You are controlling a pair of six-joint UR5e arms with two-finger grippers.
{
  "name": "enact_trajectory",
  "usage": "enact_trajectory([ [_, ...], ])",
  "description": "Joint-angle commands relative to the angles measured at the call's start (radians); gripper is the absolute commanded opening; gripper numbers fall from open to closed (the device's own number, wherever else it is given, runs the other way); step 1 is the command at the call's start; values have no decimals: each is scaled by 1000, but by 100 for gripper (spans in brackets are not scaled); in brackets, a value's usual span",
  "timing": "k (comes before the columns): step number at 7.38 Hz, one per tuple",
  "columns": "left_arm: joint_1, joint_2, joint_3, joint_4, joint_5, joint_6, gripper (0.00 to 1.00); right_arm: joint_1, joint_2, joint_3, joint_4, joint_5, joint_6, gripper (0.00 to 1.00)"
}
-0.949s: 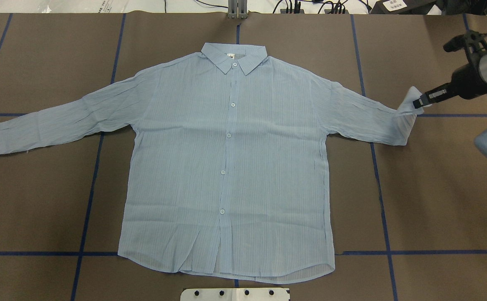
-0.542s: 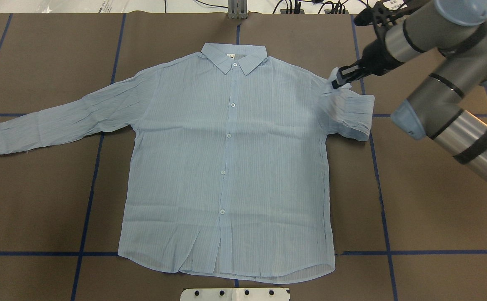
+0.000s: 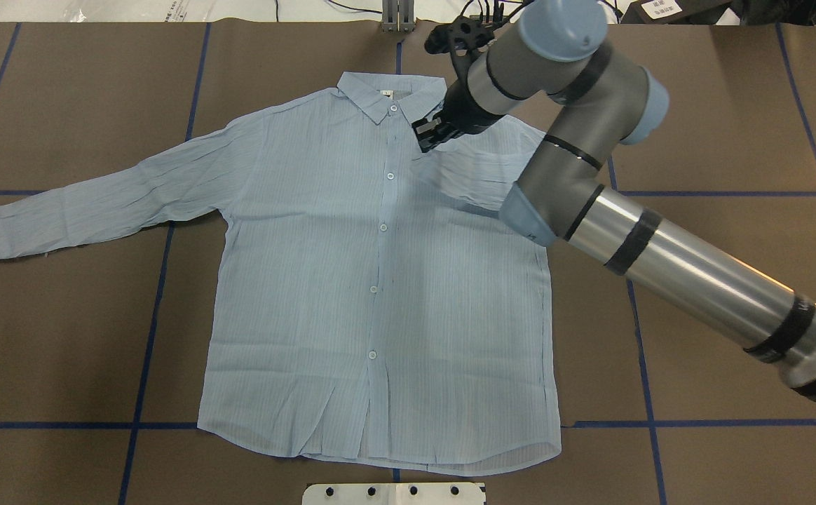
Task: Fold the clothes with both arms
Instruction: 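Carry the sleeve across the shirt front toward the collar with the right gripper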
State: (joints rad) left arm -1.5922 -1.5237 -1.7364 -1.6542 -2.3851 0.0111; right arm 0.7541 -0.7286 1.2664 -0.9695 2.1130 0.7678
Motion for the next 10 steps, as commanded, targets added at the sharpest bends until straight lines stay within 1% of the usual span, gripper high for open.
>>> enact_trajectory([
  [1, 0, -15, 24, -1, 1, 1, 100, -88, 122, -102, 2, -106, 4, 0],
  [2, 0, -15, 23, -1, 1, 0, 100, -110, 153, -143, 3, -149, 4, 0],
  [5, 0, -15, 25, -1, 1, -2, 100, -145, 262, -283, 6, -201, 2, 0],
  [7, 0, -16, 25, -1, 1, -3, 100, -162, 297, -330, 6, -226, 2, 0],
  [9, 0, -19, 25, 1, 1, -3, 100, -173, 308, -344, 6, -235, 2, 0],
  [10, 0, -20, 25, 1, 1, -3, 100, -182, 308, -344, 8, -240, 2, 60],
])
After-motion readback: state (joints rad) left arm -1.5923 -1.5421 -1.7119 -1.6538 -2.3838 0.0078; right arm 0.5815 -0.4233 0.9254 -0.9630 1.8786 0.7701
